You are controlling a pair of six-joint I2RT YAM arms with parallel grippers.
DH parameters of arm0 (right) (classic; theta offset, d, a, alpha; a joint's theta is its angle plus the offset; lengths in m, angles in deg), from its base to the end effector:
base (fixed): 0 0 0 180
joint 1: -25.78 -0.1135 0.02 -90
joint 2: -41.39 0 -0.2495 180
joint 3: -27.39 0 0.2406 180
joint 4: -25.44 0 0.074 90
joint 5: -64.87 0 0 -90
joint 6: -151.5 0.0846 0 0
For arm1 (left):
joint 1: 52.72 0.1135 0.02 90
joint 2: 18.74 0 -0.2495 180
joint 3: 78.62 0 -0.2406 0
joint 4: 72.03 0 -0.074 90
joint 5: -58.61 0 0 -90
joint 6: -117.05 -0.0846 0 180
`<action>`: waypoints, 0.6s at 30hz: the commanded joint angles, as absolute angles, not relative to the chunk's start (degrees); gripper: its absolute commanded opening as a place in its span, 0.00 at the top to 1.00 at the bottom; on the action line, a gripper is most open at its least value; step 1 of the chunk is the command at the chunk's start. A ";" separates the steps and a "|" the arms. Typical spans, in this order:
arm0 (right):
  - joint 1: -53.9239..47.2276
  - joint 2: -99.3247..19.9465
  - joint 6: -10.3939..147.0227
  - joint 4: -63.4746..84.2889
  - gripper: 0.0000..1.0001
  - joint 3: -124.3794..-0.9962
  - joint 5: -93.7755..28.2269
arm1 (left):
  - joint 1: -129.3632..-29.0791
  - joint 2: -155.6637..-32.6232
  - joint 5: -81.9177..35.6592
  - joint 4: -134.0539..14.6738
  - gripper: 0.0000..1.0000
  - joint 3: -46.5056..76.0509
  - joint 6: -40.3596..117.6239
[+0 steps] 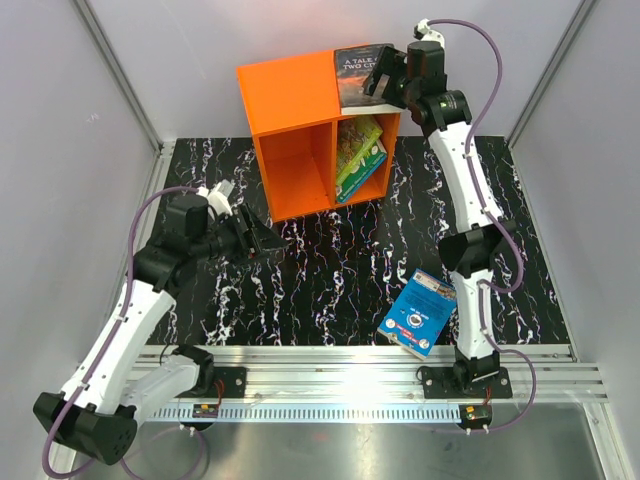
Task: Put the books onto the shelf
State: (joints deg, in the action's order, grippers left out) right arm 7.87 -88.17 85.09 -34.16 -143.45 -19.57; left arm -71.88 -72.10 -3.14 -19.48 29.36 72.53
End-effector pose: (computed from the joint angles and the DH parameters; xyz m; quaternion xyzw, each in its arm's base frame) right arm 0.4877 0.1490 0.4149 0.0685 0.8073 0.1704 0.5608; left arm 0.1969 -0.1108 0.3079 -0.0831 0.8595 -0.4259 0.2703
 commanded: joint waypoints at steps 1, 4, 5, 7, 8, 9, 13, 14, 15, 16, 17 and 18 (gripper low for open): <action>9.95 -84.13 84.08 -30.84 0.00 -135.90 -11.79 | -72.14 -71.12 -2.30 -19.62 0.30 28.58 71.17; 13.64 -78.50 84.71 -26.89 0.00 -128.15 -13.44 | -72.14 -71.21 -1.42 -20.67 0.31 29.19 71.35; 14.26 -77.45 84.09 -26.18 0.00 -127.07 -13.62 | -72.06 -71.30 -1.16 -20.93 0.31 29.37 71.52; 14.79 -74.98 82.08 -24.86 0.00 -125.66 -13.10 | -72.14 -71.30 -0.37 -21.99 0.31 29.90 71.88; 14.71 -74.19 80.41 -24.60 0.00 -125.31 -13.01 | -72.15 -71.38 -0.19 -22.34 0.31 30.07 71.96; 14.79 -72.71 80.14 -24.42 0.00 -124.96 -13.00 | -72.15 -71.38 0.16 -22.86 0.32 30.16 72.14; 14.79 -66.03 79.34 -22.23 0.00 -117.17 -13.44 | -72.15 -71.38 0.69 -23.57 0.32 30.43 72.23; 14.79 -64.18 79.25 -20.22 0.00 -114.87 -13.70 | -72.32 -71.21 0.69 -23.66 0.32 30.60 72.05; 14.71 -60.51 79.51 -19.50 0.00 -112.58 -13.79 | -72.23 -71.12 0.86 -23.92 0.32 30.86 71.97; 14.79 -58.73 80.39 -19.15 0.00 -108.82 -13.10 | -72.23 -71.12 1.04 -24.10 0.32 31.04 71.96; 14.79 -56.98 80.92 -20.28 0.00 -107.22 -12.14 | -72.41 -71.21 1.13 -24.19 0.32 31.30 71.62; 14.79 -54.00 81.97 -21.77 0.00 -105.72 -10.82 | -72.50 -71.64 1.48 -24.62 0.32 31.31 71.53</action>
State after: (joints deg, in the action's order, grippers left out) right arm 15.21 -63.10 81.31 -23.94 -108.74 -14.48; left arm -72.05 -72.06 -1.13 -21.34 30.93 72.26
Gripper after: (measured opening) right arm 0.996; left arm 0.685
